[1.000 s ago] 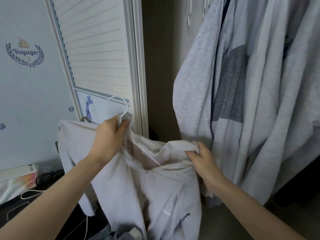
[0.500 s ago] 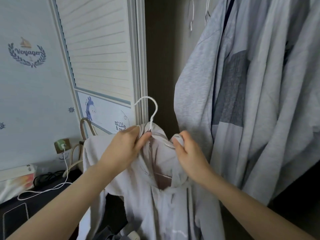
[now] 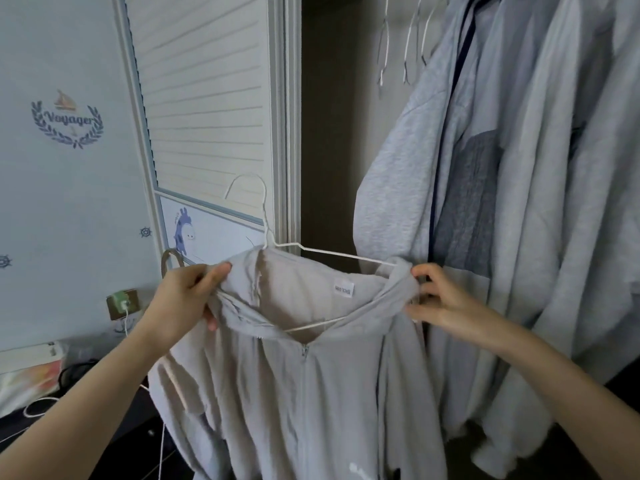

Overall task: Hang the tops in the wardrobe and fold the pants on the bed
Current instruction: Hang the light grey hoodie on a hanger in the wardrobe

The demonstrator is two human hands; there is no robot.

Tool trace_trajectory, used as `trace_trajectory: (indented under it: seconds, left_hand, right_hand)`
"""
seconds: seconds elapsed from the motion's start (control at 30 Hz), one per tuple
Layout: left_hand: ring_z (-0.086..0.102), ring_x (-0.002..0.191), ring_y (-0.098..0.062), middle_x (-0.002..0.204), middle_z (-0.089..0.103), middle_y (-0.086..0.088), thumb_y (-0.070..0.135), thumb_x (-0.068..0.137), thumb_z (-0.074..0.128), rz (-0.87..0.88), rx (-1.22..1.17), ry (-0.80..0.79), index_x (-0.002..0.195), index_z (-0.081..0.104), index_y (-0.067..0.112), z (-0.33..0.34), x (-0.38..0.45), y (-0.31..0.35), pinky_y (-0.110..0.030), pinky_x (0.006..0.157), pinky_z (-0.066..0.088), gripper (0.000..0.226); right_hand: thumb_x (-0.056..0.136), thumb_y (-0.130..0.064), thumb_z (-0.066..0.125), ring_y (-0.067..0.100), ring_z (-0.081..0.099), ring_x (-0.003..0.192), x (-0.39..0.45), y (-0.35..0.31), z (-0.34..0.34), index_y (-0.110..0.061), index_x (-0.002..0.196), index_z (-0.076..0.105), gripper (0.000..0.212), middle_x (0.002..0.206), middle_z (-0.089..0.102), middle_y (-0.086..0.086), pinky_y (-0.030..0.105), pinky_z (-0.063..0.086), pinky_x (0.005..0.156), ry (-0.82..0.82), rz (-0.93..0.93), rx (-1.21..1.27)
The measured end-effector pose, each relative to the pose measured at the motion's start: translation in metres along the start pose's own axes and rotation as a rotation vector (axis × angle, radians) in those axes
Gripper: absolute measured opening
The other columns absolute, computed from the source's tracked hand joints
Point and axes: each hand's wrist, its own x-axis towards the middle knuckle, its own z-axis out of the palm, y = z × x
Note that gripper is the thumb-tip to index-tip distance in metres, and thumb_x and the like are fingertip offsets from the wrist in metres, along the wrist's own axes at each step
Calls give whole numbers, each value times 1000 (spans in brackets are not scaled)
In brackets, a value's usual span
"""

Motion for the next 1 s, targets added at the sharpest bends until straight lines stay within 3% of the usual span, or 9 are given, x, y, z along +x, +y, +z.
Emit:
trace_trajectory:
  seconds: [0.13, 0.23, 0.37, 0.47, 0.57, 0.67, 0.73, 0.83, 1.0]
  left_hand:
    - [57, 40, -24, 49, 56, -23, 57, 84, 56, 33, -56, -35, 74, 52, -12, 0, 8, 10, -21, 49, 41, 70]
    - [59, 40, -21, 44, 57, -13, 61, 83, 51, 115, 34, -103, 67, 54, -2, 9, 12, 26, -16, 52, 41, 65]
    - [61, 40, -22, 46, 59, -7, 54, 88, 57, 209, -27, -176, 56, 53, 21, 24, 19, 41, -13, 53, 40, 46]
    - [64, 46, -26, 54, 63, -10, 50, 91, 57, 208, -102, -232, 59, 59, 23, 20, 28, 38, -20, 59, 47, 42]
    - [61, 46, -19, 51, 60, -7, 47, 95, 52, 167, -57, -109, 59, 52, 16, 7, 42, 19, -18, 56, 44, 48]
    - [44, 43, -7, 47, 48, 2, 43, 96, 53, 69, -106, 37, 56, 48, 17, -3, 59, -1, -17, 46, 35, 48]
    - [40, 44, -6, 47, 42, 5, 41, 96, 55, 28, -160, 39, 54, 48, 19, -5, 67, -10, -16, 45, 33, 48]
    - [49, 46, -7, 50, 49, 6, 32, 96, 59, -21, -268, -3, 61, 59, 19, -2, 79, -13, -19, 50, 44, 37]
    - [71, 66, -19, 73, 71, -9, 23, 96, 60, -40, -516, -134, 74, 74, 23, 9, 91, 22, -26, 60, 56, 26]
  right_hand:
    - [94, -21, 57, 12, 59, 71, 1, -9, -1, -19, 90, 48, 10, 77, 59, -6, 29, 47, 65, 149, -195, -465]
    - [97, -25, 51, 2, 51, 63, 5, -34, 2, -33, 67, 39, 33, 64, 46, -10, 20, 37, 56, 173, -350, -616]
    - [98, -19, 52, 0, 48, 59, 15, -61, 14, -34, 65, 43, 37, 60, 46, -10, 17, 34, 55, 77, -404, -440]
    - [98, -17, 50, 2, 41, 59, 20, -72, 13, -25, 66, 47, 34, 61, 44, -10, 25, 38, 60, 61, -390, -293]
    - [98, -22, 51, 4, 42, 59, 18, -70, 0, -12, 71, 50, 28, 61, 42, -10, 35, 47, 57, 80, -311, -199]
    - [93, -27, 59, 10, 49, 65, 14, -68, -11, -19, 84, 59, 13, 69, 54, -4, 34, 45, 60, 18, -221, -120]
    - [88, -31, 63, 14, 51, 72, 11, -69, -14, -13, 86, 63, 18, 75, 56, 5, 34, 42, 67, -49, -163, -94]
    - [81, -36, 66, 14, 62, 75, 8, -79, -18, -6, 86, 73, 31, 83, 69, 5, 26, 48, 68, -126, -49, 125]
    - [74, -20, 67, 18, 71, 71, -2, -122, -55, -8, 83, 78, 19, 85, 74, 15, 24, 56, 60, -6, 37, 474]
